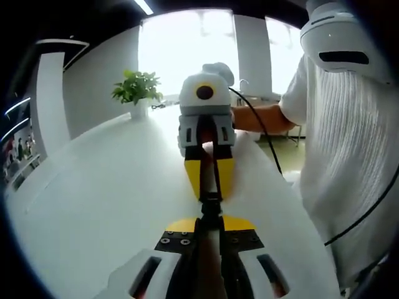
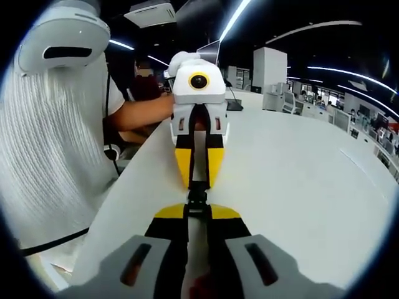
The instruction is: Snap the two parts of the plastic buckle together until the buckle closes and remains connected.
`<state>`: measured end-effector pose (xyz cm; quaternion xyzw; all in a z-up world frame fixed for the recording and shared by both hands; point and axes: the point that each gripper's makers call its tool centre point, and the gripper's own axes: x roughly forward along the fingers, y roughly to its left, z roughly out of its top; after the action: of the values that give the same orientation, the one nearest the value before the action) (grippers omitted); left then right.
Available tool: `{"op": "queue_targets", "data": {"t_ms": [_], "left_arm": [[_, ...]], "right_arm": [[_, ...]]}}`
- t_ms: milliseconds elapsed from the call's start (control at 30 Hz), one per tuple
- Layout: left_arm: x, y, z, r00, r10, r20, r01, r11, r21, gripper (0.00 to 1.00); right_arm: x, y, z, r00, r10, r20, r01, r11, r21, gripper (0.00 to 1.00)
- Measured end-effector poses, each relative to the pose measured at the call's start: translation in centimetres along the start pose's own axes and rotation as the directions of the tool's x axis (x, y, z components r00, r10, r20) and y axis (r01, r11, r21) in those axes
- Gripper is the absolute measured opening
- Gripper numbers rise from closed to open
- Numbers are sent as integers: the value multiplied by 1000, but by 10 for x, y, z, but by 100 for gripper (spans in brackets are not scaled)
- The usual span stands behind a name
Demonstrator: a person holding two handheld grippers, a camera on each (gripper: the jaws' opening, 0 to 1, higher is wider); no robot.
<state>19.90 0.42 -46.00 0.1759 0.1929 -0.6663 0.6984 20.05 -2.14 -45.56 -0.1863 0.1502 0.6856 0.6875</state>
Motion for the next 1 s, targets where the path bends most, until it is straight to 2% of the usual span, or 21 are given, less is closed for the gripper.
{"op": "queue_targets", "data": {"t_ms": [333,533,600,633,667,700,833,867,1000], "left_arm": [[-2,7,-2,999,35,-11,-35,999,1,9],[-2,9,-2,999,41,-12,-41,999,6,9],[-2,9,-2,999,40,-16,-40,999,9,9],[2,4,2,1000,10,11,-11,1000,23,9],[-3,8,-2,999,31,-10,-31,999,11,9],[-5,8,-2,1000,24,-6,-24,999,21,9],[-8,9,-3,1000,23,-7,-23,1000,20,9],[-7,8,-3,1000,23,-6,-23,1000,21,9],[-5,8,-2,1000,19,2,-19,1000,21,9]], "right_arm": [[-3,-11,-4,999,-51,-16,52,999,7,10],[-5,-17,-6,998,-55,-21,56,998,13,10],[-1,-8,-2,998,-54,-20,54,998,11,9],[6,2,2,999,-49,-10,49,999,3,9],[7,4,1,999,-37,-14,37,999,13,9],[10,7,3,999,-39,-16,39,999,15,9],[6,2,1,999,-35,-6,35,999,11,10],[7,4,3,999,-51,-15,51,999,-3,10],[12,14,9,999,-40,-1,40,999,6,10]]}}
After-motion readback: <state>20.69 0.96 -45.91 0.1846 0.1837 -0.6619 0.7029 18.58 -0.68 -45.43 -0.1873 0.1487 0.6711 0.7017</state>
